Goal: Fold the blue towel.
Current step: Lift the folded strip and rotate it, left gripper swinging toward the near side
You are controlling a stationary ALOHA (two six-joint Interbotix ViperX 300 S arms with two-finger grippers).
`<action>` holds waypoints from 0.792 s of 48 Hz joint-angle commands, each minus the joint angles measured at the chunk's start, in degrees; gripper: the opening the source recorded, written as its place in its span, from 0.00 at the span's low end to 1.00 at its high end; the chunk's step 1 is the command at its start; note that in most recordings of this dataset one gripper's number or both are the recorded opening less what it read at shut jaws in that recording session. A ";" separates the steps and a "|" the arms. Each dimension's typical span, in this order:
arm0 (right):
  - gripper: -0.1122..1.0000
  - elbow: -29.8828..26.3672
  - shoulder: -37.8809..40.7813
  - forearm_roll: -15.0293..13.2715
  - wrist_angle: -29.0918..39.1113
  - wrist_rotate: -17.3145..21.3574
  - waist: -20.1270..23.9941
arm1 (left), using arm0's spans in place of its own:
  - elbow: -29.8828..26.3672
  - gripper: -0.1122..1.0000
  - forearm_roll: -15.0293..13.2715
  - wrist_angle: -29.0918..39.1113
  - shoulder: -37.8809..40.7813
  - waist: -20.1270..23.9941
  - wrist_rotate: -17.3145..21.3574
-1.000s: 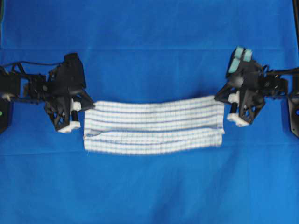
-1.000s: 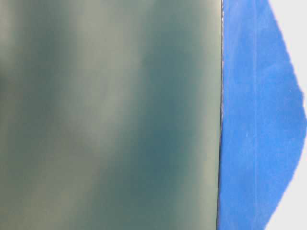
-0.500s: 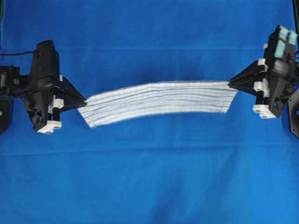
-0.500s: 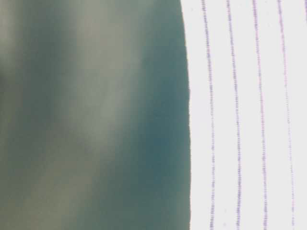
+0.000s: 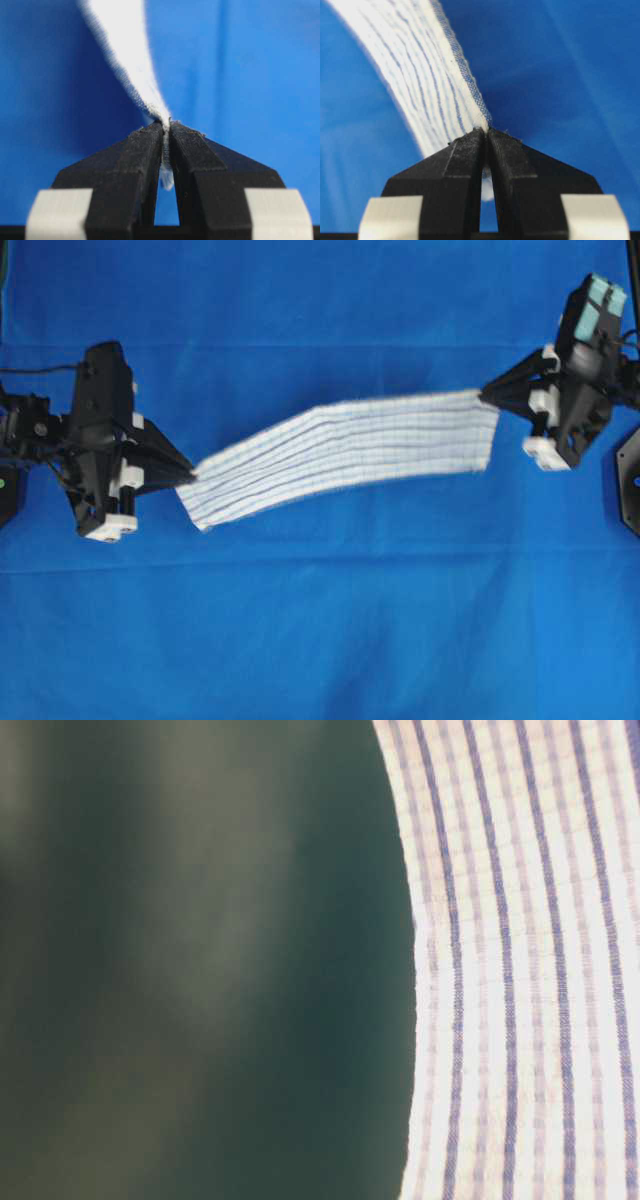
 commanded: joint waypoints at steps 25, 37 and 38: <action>0.15 -13.36 18.72 -5.45 -11.60 -0.35 -13.10 | -22.94 0.13 0.26 -5.98 21.97 -7.56 0.97; 0.15 -22.41 26.98 -8.17 -11.87 -0.44 -13.71 | -30.41 0.13 0.35 -6.33 28.65 -8.35 1.05; 0.15 -23.03 27.51 -8.44 -11.87 -0.44 -13.71 | -30.94 0.13 0.35 -6.33 29.00 -8.44 1.05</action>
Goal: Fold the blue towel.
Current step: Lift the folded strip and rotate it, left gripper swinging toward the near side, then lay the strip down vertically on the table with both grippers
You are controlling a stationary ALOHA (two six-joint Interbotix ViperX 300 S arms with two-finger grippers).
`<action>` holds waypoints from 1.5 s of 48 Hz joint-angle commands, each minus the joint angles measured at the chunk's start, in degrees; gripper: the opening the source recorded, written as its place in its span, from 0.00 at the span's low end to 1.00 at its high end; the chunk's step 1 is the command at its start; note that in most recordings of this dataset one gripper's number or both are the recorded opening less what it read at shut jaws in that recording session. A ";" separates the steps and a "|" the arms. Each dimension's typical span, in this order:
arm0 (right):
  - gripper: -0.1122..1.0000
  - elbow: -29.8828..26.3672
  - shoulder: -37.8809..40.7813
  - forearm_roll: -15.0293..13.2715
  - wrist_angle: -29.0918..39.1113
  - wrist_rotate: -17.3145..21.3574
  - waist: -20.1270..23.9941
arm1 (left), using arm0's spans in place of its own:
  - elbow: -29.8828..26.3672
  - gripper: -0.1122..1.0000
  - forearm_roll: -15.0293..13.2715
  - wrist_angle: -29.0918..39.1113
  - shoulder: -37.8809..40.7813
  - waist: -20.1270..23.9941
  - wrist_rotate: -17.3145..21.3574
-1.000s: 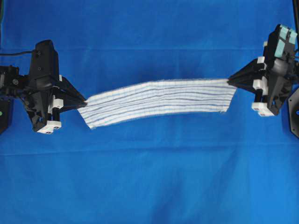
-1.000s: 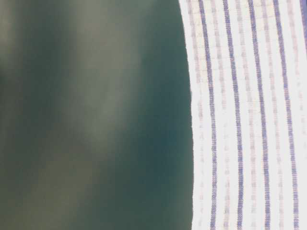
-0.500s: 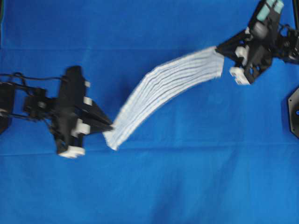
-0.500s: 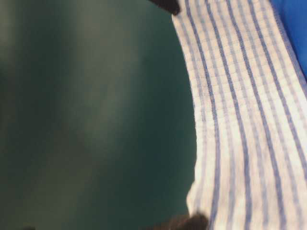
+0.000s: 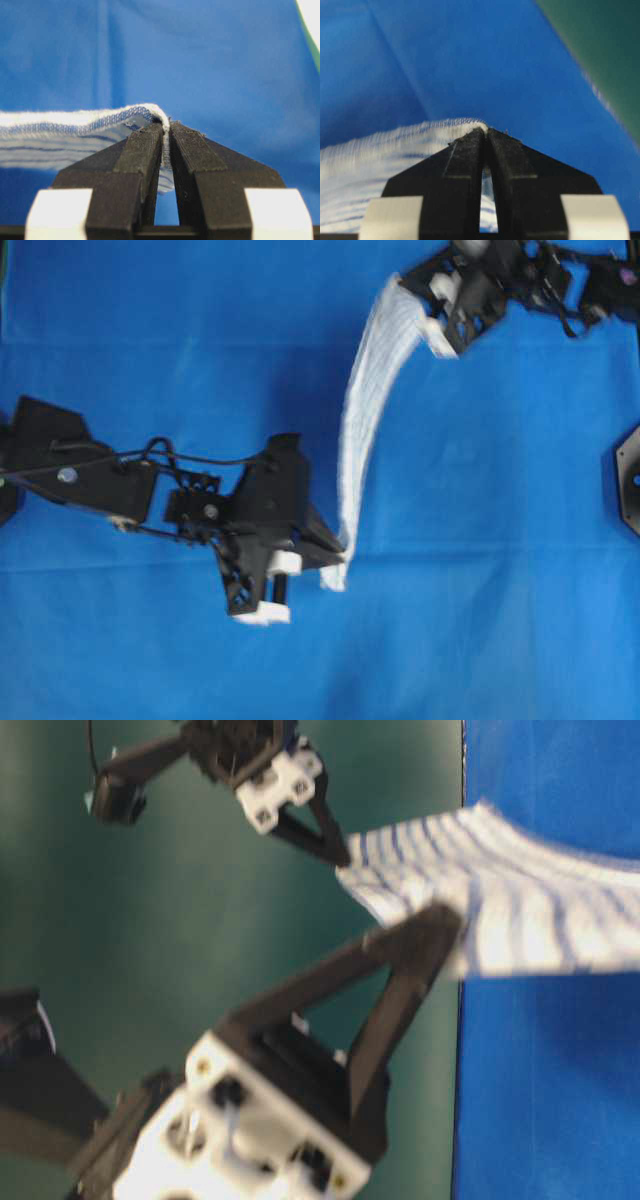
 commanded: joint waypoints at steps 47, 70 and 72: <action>0.15 4.66 -6.15 -1.93 3.87 0.18 -3.69 | -21.97 0.13 0.26 -6.33 16.79 0.09 7.65; 0.15 -5.10 8.09 -1.85 1.32 0.18 -1.93 | -4.66 0.13 -0.09 -7.65 9.58 -1.32 2.46; 0.15 -6.33 9.32 -1.85 1.32 0.18 -1.49 | -3.52 0.13 -0.09 -8.00 9.05 -1.58 1.93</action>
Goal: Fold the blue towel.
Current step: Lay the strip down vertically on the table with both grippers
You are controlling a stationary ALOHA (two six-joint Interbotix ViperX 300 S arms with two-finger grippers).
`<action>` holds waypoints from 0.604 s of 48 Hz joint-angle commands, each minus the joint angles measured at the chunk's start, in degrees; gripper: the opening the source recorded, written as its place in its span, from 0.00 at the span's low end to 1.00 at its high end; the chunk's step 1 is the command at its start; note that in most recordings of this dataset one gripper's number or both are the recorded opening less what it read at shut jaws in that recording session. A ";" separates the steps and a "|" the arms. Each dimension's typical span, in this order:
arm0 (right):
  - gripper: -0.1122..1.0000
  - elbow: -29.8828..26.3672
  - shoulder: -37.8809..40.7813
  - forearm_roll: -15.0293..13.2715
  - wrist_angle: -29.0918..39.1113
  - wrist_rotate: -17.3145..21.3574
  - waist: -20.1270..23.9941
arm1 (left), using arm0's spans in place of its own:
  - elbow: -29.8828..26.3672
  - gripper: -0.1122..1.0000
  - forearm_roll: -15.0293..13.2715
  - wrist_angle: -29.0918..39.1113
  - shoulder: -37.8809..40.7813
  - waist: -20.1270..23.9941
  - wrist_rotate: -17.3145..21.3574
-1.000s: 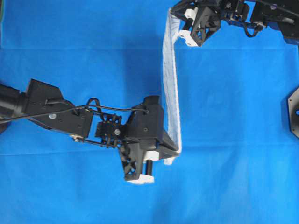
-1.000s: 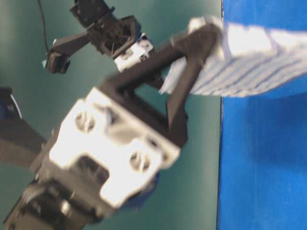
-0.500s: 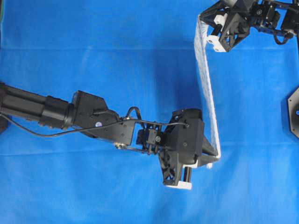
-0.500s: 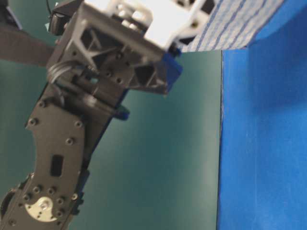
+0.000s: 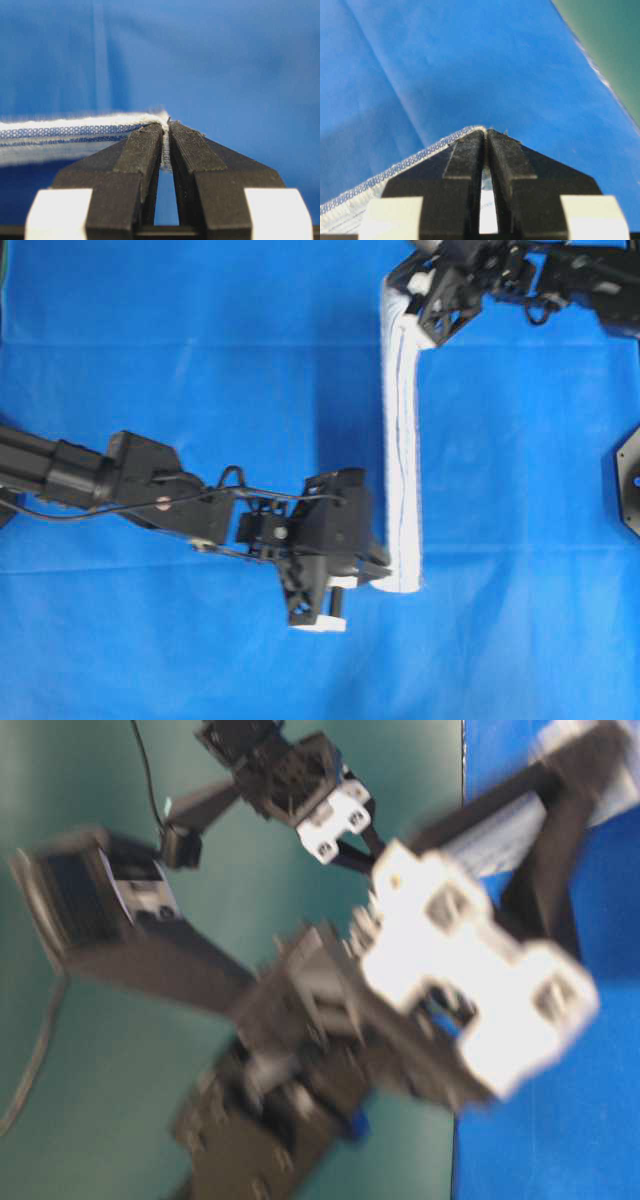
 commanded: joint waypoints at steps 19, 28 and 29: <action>0.15 -7.91 4.92 -0.09 -0.18 0.00 1.49 | 7.65 0.13 -0.18 -3.78 -5.71 -2.55 -3.25; 0.15 -7.91 4.92 -0.09 0.09 -0.18 2.02 | 7.56 0.13 -0.09 -3.69 -5.62 -2.55 -3.25; 0.15 -7.91 4.92 -0.09 0.09 -0.18 2.11 | 7.47 0.13 -0.18 -3.78 -5.62 -2.55 -3.25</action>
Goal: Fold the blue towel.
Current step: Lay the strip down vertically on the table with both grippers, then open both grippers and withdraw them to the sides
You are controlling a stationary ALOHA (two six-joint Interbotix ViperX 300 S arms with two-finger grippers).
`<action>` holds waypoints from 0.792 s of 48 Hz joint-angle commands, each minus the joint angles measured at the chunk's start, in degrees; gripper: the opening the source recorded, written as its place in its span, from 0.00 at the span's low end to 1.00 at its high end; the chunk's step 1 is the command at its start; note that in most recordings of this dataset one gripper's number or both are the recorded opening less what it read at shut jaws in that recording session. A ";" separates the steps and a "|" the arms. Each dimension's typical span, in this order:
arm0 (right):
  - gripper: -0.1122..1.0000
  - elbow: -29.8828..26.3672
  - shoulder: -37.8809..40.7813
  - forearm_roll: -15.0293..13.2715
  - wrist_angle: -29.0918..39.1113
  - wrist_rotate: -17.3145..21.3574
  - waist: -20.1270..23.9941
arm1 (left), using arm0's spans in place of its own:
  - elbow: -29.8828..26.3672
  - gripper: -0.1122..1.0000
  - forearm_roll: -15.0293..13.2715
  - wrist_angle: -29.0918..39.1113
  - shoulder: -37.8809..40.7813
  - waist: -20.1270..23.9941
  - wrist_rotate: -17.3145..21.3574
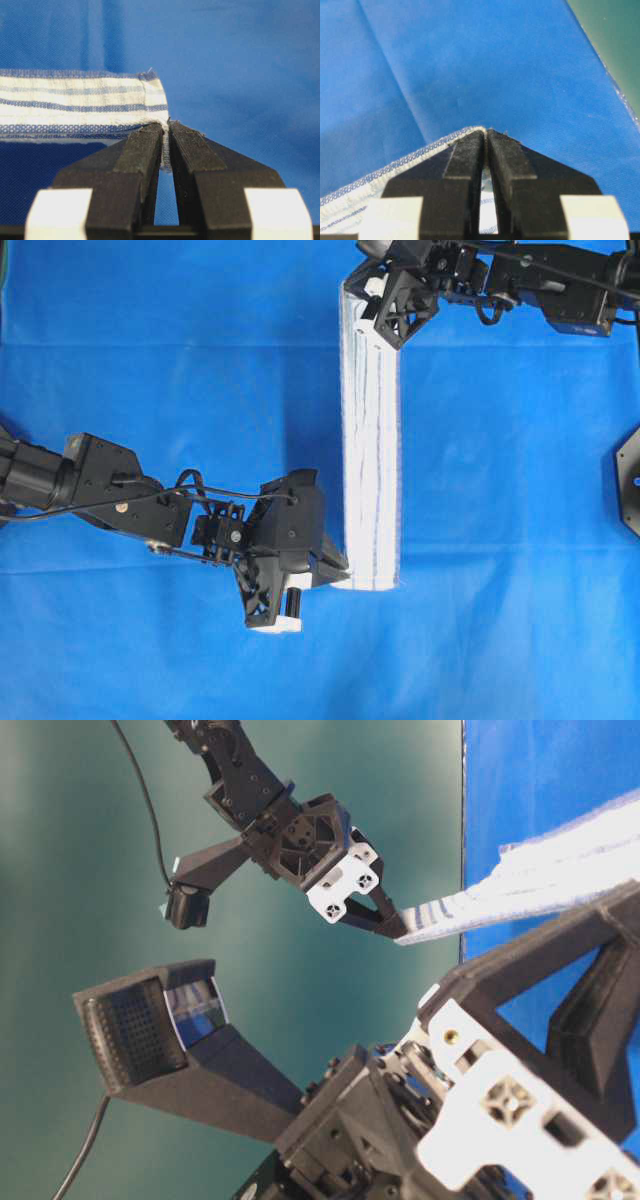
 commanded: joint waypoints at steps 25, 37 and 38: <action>0.56 -0.97 -2.64 -3.25 0.53 -0.26 1.05 | -0.26 0.59 0.09 4.39 -5.36 -1.14 0.62; 0.61 2.90 -9.40 -3.69 1.05 0.00 1.58 | 3.87 0.60 0.18 10.81 -14.24 0.00 0.88; 0.62 3.43 -10.11 -3.69 0.97 0.09 1.76 | 4.39 0.60 0.18 10.81 -14.85 0.18 0.79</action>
